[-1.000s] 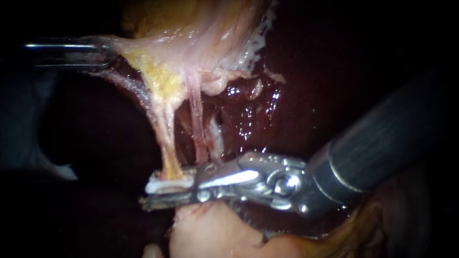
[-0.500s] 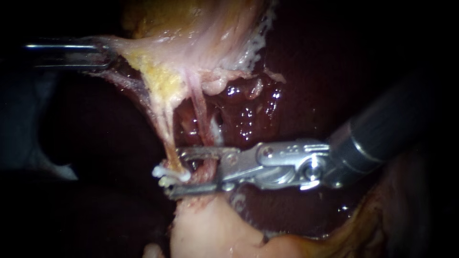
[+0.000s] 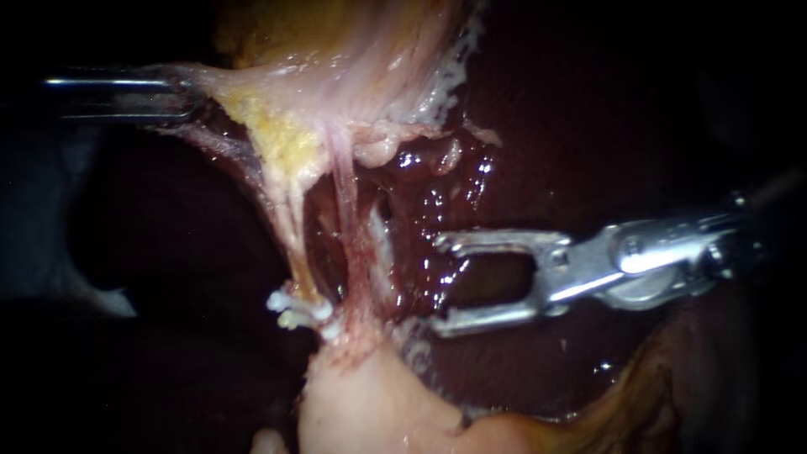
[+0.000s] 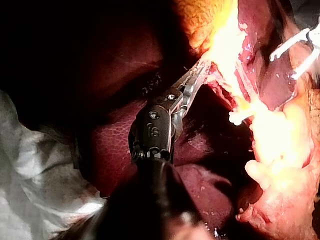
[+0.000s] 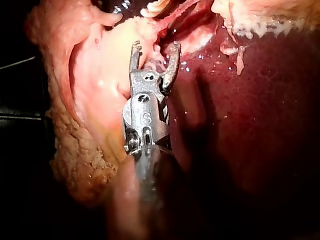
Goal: Going back second clip left tube
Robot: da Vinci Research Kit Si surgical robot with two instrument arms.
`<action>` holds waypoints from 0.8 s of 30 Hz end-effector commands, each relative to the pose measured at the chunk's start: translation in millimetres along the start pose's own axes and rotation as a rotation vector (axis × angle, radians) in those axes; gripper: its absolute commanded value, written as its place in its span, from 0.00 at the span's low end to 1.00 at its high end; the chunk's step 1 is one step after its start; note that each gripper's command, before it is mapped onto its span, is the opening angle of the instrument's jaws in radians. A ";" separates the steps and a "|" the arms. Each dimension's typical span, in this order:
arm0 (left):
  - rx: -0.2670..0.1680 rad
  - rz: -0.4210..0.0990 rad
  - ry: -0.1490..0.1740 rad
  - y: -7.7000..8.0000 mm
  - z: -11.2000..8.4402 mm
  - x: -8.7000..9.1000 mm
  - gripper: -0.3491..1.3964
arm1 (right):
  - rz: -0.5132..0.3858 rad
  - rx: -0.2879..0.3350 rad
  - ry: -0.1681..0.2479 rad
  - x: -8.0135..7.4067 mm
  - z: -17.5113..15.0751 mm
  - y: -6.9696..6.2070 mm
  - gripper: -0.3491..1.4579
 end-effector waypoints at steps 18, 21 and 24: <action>-0.001 0.009 0.004 -0.3 3.3 -1.6 0.00 | -0.015 -0.034 -0.015 0.9 -2.8 0.9 0.47; -0.008 0.015 -0.002 -0.1 4.9 -2.5 0.00 | -0.015 -0.034 -0.015 0.9 -2.8 0.9 0.47; -0.011 0.021 -0.010 0.1 6.4 -3.4 0.00 | -0.015 -0.034 -0.015 0.9 -2.8 0.9 0.47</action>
